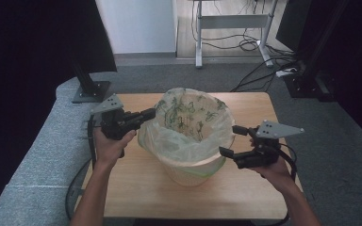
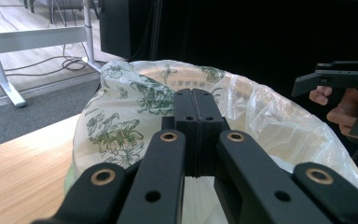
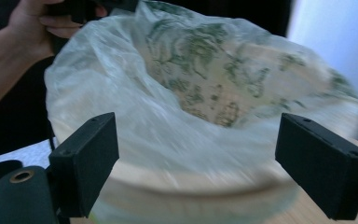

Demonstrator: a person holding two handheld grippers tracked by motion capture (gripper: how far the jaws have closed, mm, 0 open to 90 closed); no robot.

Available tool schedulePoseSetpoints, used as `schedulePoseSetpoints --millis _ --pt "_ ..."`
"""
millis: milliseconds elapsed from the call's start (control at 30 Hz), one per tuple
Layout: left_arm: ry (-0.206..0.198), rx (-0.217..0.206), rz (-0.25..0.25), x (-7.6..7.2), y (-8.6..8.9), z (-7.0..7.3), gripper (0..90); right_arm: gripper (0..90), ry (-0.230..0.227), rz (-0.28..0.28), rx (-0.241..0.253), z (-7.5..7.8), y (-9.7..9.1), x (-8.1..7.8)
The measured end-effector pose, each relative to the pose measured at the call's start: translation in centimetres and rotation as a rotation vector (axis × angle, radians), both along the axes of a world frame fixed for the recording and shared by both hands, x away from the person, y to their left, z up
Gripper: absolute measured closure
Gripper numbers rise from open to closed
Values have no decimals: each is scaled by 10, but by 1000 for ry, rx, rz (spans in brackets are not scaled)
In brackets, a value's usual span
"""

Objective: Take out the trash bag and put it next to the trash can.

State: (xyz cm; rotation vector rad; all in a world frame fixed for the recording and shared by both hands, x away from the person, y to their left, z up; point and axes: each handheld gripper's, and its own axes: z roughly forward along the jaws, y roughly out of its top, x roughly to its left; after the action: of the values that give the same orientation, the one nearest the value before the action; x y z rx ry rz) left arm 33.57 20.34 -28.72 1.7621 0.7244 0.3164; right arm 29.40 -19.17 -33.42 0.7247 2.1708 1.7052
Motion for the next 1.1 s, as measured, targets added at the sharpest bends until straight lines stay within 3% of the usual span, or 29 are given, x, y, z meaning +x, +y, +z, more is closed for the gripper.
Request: schedulePoseSetpoints --millis 167,433,567,633,733,800,1100 --pt "4 -14 -2 0 3 -2 900 136 33 69 19 1 16 5" --pt "6 -29 3 -2 5 -5 900 160 46 170 -30 -1 42 1" --pt "6 -29 1 -3 5 -6 900 351 26 228 -80 -3 50 -4" --pt "5 -29 0 -3 5 -7 900 495 19 257 -80 -2 50 -5" --pt "7 -31 -1 -3 5 -8 900 730 -19 257 -93 0 47 -8" --pt "9 -32 1 -3 6 -9 900 851 -20 254 -105 1 46 -8" --pt "16 -38 7 -4 11 -12 900 896 -57 190 -77 21 46 -1"
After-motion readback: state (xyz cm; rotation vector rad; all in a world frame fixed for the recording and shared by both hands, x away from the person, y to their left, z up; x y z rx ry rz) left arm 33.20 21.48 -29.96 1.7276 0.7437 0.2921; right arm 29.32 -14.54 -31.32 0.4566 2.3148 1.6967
